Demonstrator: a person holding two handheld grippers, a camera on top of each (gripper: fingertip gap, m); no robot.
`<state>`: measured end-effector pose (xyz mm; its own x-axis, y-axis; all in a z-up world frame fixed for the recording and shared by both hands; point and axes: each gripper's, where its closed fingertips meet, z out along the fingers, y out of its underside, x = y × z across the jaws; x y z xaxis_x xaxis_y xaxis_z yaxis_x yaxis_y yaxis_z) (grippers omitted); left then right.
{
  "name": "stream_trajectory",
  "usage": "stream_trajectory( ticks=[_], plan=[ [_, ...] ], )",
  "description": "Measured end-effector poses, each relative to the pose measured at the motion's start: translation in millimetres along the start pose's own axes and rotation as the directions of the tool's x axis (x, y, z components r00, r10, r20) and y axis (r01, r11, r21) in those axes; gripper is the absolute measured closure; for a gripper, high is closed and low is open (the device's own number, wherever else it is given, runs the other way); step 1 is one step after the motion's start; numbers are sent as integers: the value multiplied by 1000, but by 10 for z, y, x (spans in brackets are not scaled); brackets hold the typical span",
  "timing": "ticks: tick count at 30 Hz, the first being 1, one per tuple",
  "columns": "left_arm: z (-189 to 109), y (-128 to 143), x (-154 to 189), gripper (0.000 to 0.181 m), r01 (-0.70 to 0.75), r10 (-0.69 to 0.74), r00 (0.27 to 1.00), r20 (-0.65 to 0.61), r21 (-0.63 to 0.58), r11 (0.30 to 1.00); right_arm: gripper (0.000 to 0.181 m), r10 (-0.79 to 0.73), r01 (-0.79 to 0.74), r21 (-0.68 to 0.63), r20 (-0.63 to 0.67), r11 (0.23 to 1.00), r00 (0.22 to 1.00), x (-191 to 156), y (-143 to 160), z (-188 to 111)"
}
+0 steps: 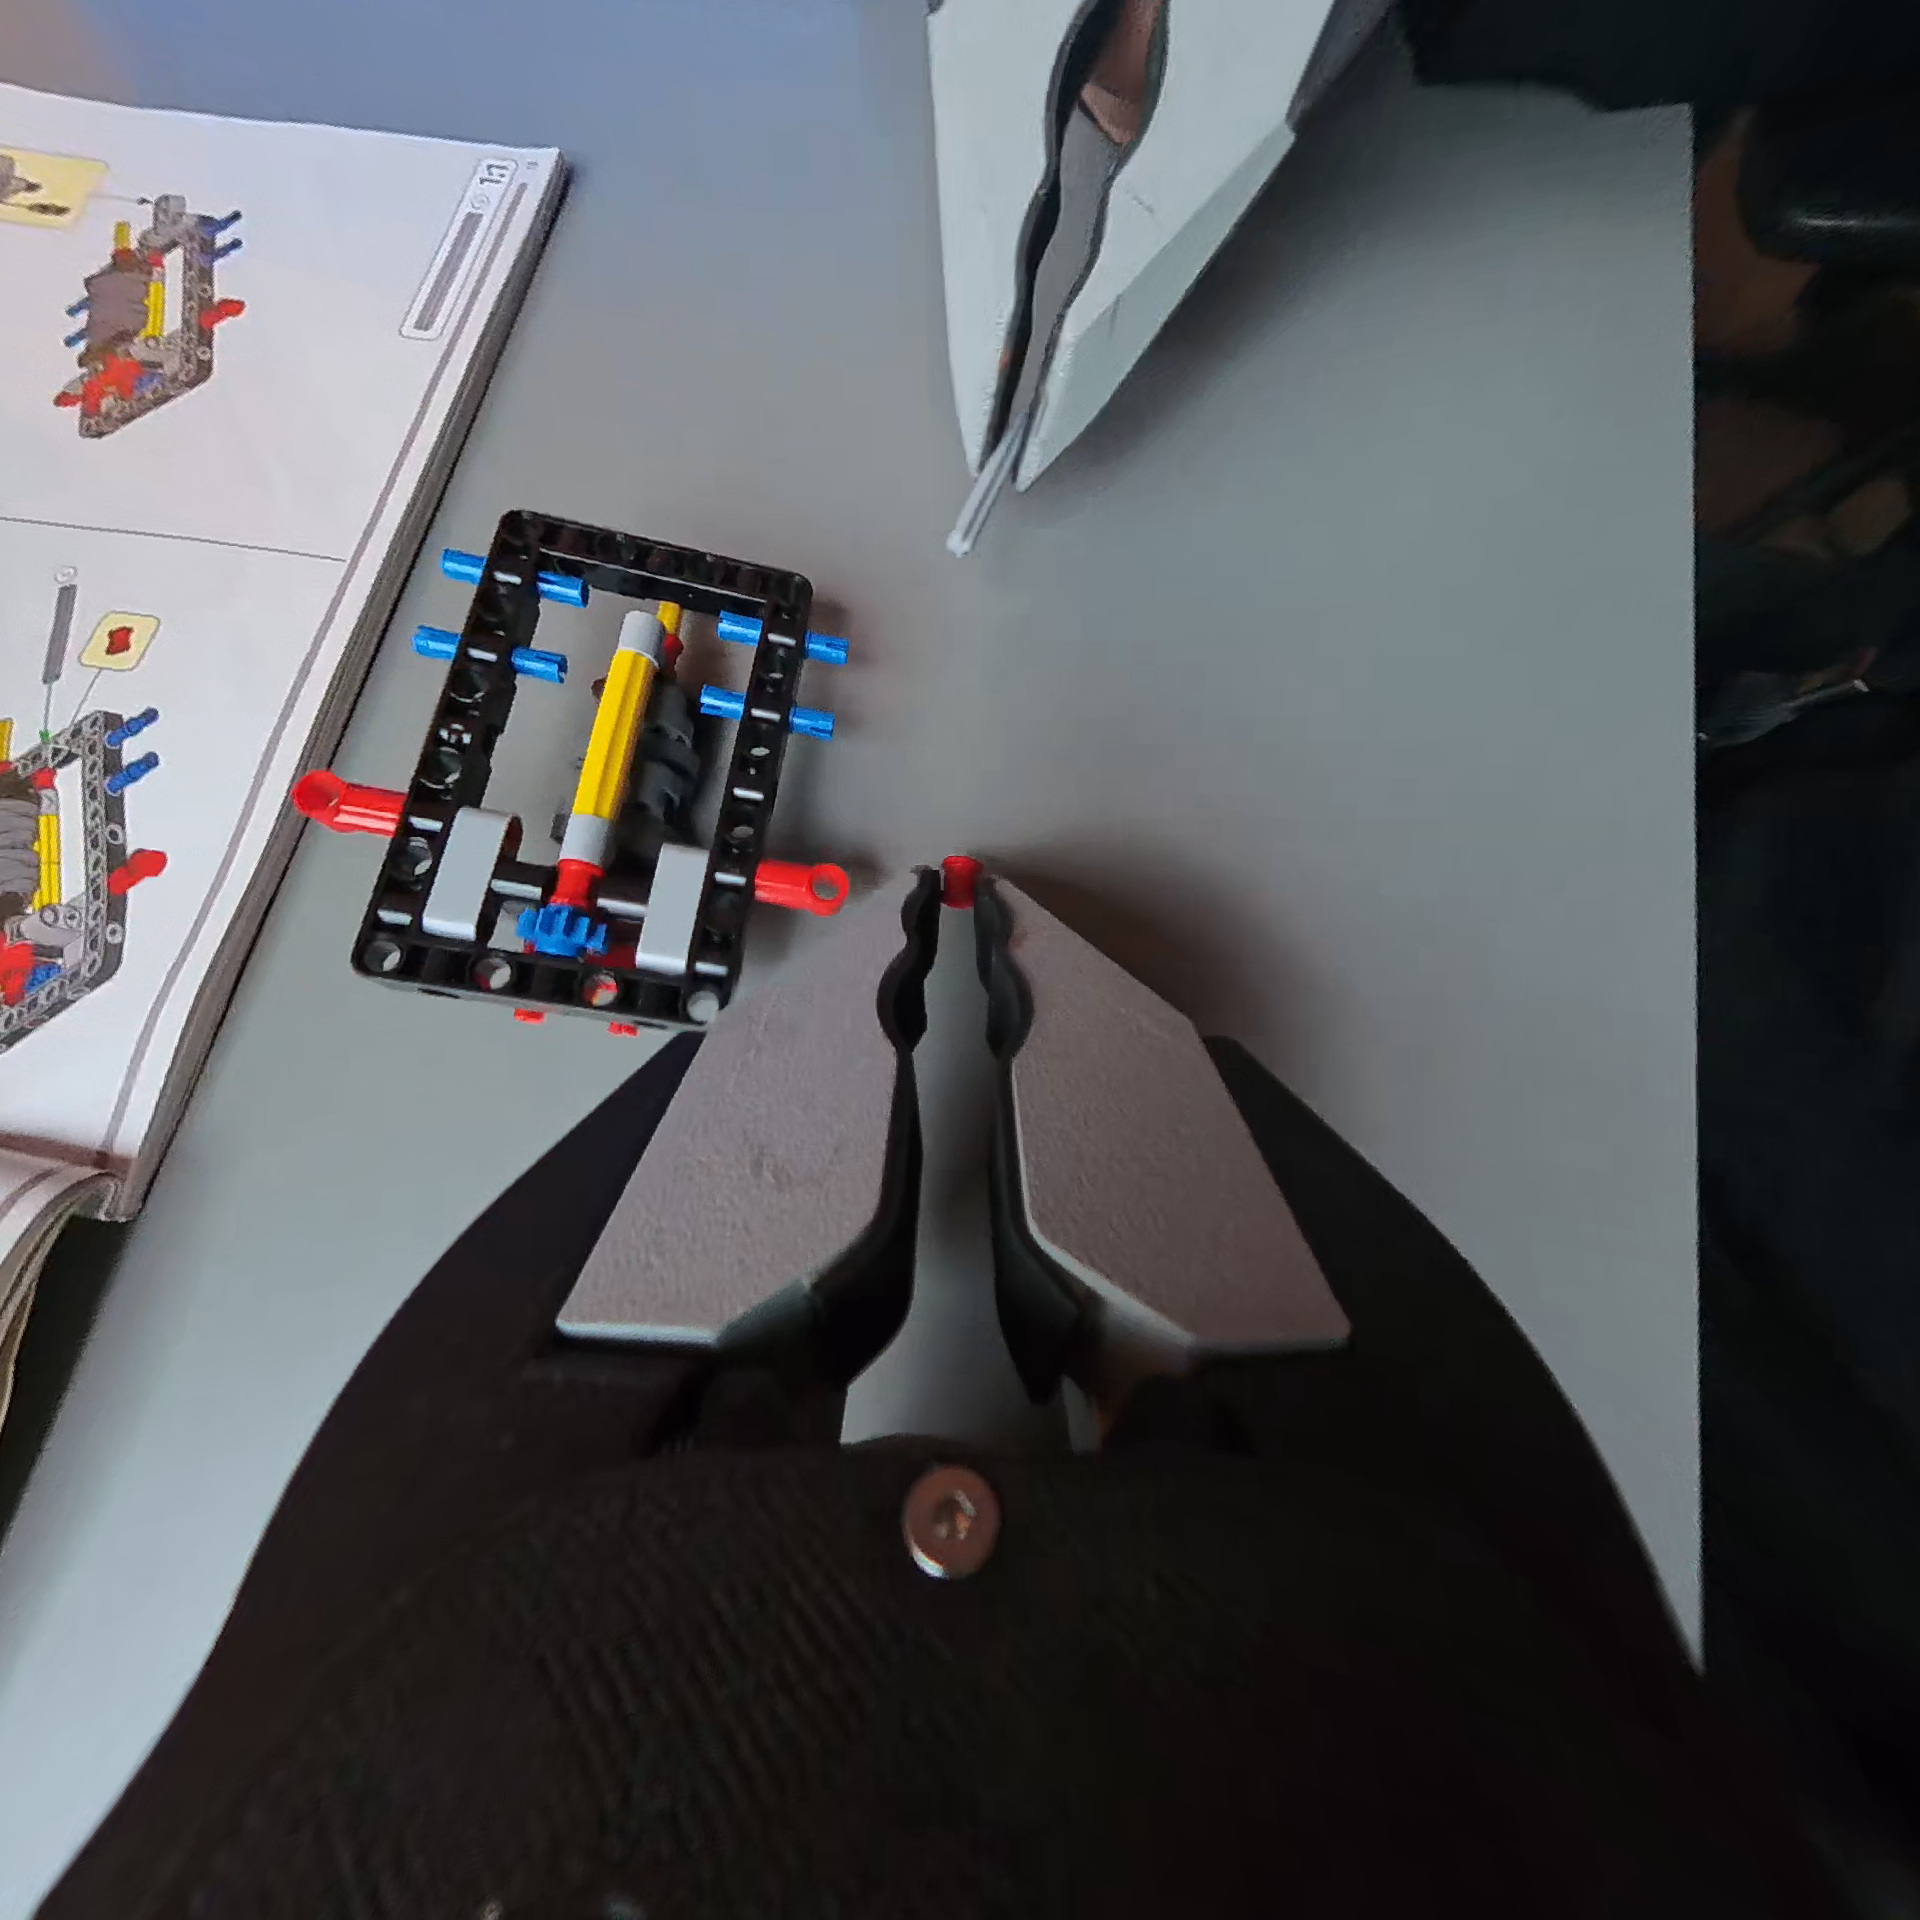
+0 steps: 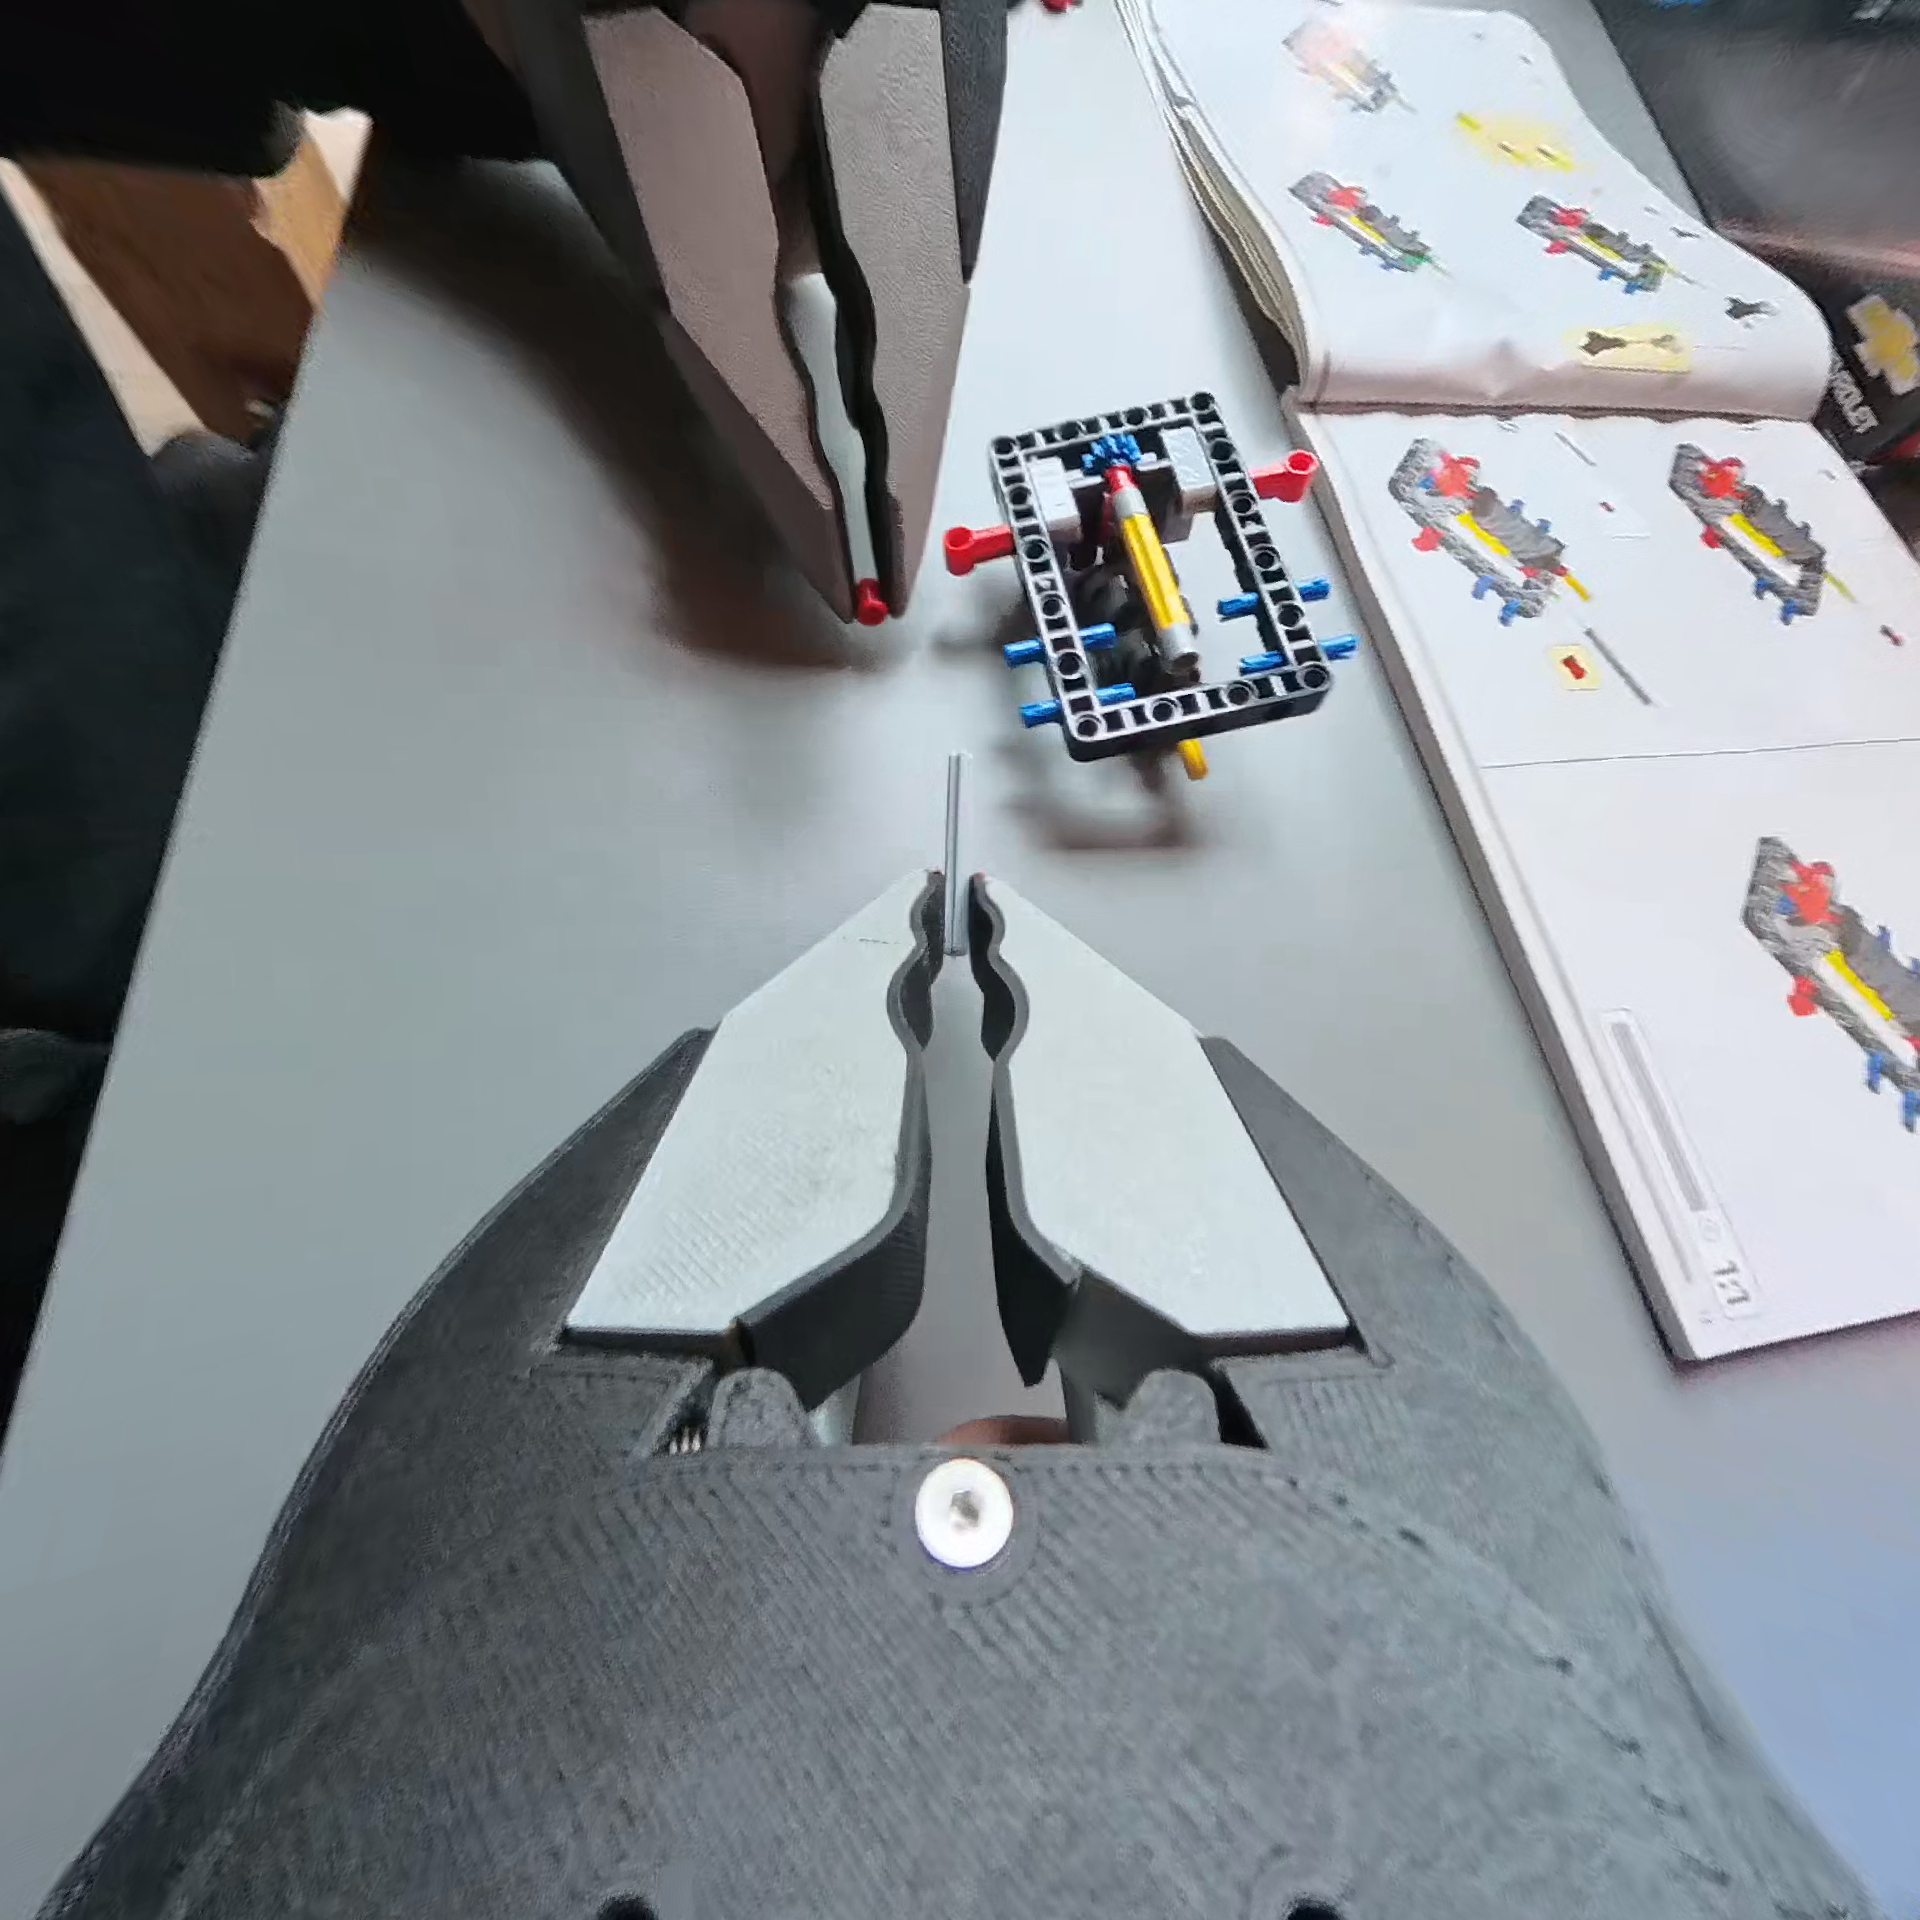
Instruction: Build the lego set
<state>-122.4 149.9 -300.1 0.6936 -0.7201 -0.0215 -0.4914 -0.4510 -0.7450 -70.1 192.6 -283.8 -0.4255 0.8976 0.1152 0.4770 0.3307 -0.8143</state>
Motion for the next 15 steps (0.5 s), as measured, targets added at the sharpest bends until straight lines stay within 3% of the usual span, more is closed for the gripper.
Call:
stream_trajectory(
  ticks=[8,15],
  plan=[
    [-58,-362,-20,176,7,-6,1000,-8,67,998,180,35,-37,-55,-24,998,999,187,96,10],
    [-24,-492,-263,176,6,-6,999,49,4,1000,180,-9,4,-130,-35,991,999,381,157,87]
  ],
)
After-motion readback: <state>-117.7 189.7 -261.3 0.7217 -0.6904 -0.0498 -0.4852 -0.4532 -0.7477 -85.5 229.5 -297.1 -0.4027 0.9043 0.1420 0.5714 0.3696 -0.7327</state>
